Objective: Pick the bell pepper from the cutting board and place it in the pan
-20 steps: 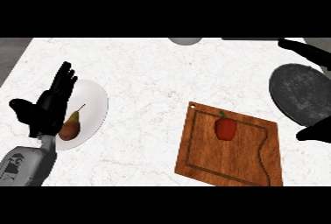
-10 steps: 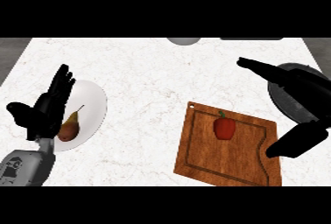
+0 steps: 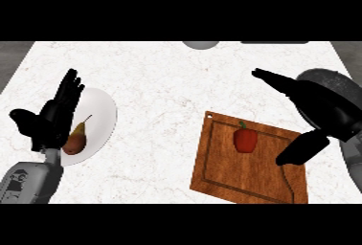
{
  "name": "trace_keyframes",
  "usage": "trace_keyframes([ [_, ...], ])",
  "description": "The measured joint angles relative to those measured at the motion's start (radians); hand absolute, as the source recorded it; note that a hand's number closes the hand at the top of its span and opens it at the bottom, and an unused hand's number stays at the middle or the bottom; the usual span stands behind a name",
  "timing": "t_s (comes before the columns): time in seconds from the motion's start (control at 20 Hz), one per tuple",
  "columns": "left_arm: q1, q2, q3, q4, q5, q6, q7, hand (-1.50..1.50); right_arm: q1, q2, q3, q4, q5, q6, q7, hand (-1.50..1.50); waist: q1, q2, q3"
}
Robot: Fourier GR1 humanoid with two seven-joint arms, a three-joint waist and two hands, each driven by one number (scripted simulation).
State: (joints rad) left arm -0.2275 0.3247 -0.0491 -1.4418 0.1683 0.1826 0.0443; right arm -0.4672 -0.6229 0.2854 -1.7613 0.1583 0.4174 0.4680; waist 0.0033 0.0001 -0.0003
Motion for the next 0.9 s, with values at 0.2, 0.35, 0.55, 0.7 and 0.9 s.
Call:
trace_keyframes([
  [0.2,0.010,-0.002,0.015,-0.027,-0.012,-0.011,0.019,0.00,0.019,0.027,-0.011,0.044,0.063,0.032,-0.012,-1.50,0.001,0.000,0.000],
  [0.35,0.017,-0.017,0.017,-0.036,-0.028,-0.011,0.021,0.00,-0.011,0.077,0.000,0.119,0.106,0.055,-0.028,-1.50,0.003,0.000,0.000],
  [0.55,0.008,-0.030,0.032,-0.025,-0.040,-0.026,0.017,0.00,-0.002,0.101,-0.015,0.156,0.136,0.112,-0.074,-1.50,0.001,0.000,0.000],
  [0.7,-0.012,-0.033,0.050,0.010,-0.045,-0.041,0.008,0.00,0.029,0.133,0.010,0.154,0.185,0.120,-0.097,-1.50,-0.002,0.000,0.000],
  [0.9,-0.010,-0.043,0.065,0.013,-0.056,-0.052,0.003,0.00,0.055,0.165,0.026,0.185,0.266,0.122,-0.143,-1.50,-0.001,0.000,0.000],
])
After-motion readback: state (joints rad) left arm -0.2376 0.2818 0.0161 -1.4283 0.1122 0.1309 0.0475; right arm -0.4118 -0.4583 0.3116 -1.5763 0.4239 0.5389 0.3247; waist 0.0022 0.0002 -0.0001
